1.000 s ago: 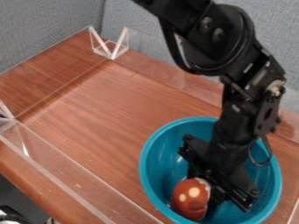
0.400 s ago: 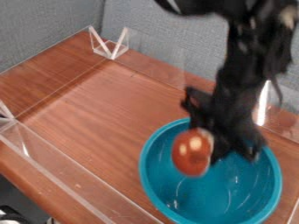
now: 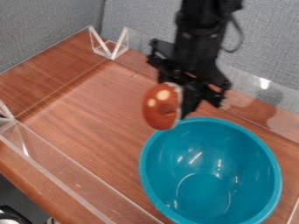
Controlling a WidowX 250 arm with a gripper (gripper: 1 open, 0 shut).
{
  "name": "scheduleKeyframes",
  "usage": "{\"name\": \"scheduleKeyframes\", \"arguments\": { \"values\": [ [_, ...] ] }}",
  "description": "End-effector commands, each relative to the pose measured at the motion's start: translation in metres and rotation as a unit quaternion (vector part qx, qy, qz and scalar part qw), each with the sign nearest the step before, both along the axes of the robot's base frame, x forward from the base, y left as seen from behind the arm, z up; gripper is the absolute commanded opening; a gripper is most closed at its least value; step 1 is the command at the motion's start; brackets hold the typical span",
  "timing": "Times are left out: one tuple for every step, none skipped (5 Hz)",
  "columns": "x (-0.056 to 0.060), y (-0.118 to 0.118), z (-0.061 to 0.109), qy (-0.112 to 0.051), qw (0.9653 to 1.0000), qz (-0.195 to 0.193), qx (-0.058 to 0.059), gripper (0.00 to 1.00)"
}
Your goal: Remove the mushroom from inside the blue bowl and put it on the table
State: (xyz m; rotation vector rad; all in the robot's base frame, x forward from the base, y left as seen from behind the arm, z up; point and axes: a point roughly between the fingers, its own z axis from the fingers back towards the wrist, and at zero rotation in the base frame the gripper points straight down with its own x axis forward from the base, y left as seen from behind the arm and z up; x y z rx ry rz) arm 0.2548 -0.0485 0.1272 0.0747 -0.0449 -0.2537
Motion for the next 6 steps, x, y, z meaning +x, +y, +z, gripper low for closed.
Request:
{"name": "scheduleKeyframes", "arguments": {
  "values": [
    [-0.002,-0.013,0.004,-0.022,0.9996,-0.019,-0.009,0.00],
    [-0.007,-0.025,-0.004,-0.023,0.9990,-0.038,-0.011,0.00],
    [-0.005,-0.025,-0.019,-0.017,0.9989,-0.042,-0.012,0.00],
    [0.001,-0.017,-0.022,-0.018,0.9990,-0.039,-0.013,0.00],
    [-0.001,0.001,-0.014,-0.025,0.9992,-0.029,-0.007,0.00],
    [-0.004,0.038,-0.011,-0.028,0.9996,-0.005,-0.005,0.00]
  ]
}}
